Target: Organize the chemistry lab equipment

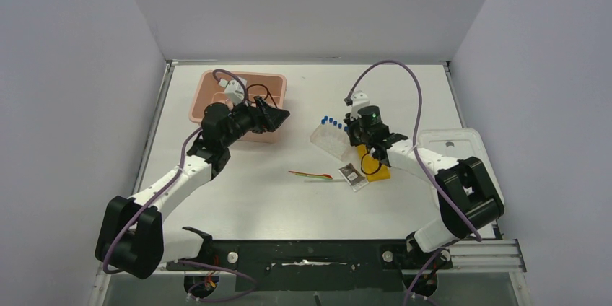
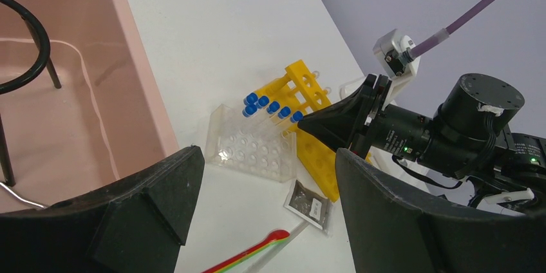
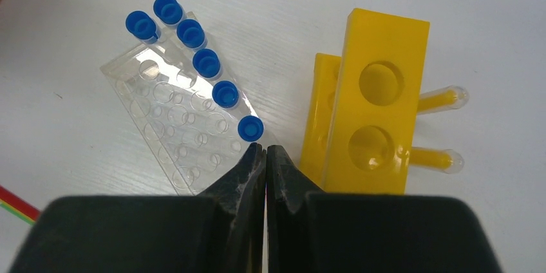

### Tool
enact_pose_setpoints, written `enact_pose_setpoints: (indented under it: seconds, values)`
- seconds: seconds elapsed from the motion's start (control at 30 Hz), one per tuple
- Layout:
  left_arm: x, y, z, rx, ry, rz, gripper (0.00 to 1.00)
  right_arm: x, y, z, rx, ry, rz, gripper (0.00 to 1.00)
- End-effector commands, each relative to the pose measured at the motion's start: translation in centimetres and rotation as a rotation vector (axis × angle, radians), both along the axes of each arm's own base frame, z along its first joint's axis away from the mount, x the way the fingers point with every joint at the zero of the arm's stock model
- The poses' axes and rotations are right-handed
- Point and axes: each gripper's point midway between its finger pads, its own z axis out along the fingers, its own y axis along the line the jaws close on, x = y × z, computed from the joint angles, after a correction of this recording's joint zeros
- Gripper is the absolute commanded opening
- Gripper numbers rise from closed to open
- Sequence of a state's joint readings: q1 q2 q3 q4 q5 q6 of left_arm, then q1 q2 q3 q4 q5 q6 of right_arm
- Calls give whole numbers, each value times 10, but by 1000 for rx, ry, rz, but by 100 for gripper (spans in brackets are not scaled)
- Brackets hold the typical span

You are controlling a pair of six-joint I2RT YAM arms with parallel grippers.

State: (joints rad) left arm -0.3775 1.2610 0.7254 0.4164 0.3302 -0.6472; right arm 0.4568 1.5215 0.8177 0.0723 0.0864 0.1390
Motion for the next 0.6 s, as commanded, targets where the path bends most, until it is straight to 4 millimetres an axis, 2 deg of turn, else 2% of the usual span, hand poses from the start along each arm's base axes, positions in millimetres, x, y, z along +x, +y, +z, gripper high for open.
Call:
enact_pose_setpoints:
  seconds: [0.0, 0.33, 0.57]
  values:
    - [4, -2, 20, -26, -74, -11, 75, 24, 9, 34, 49, -105, 0, 0]
    - [4, -1, 19, -25, -74, -12, 75, 26, 10, 34, 47, -103, 5, 0]
    - [4, -2, 21, -26, -77, -17, 75, 10, 1, 43, 52, -110, -6, 0]
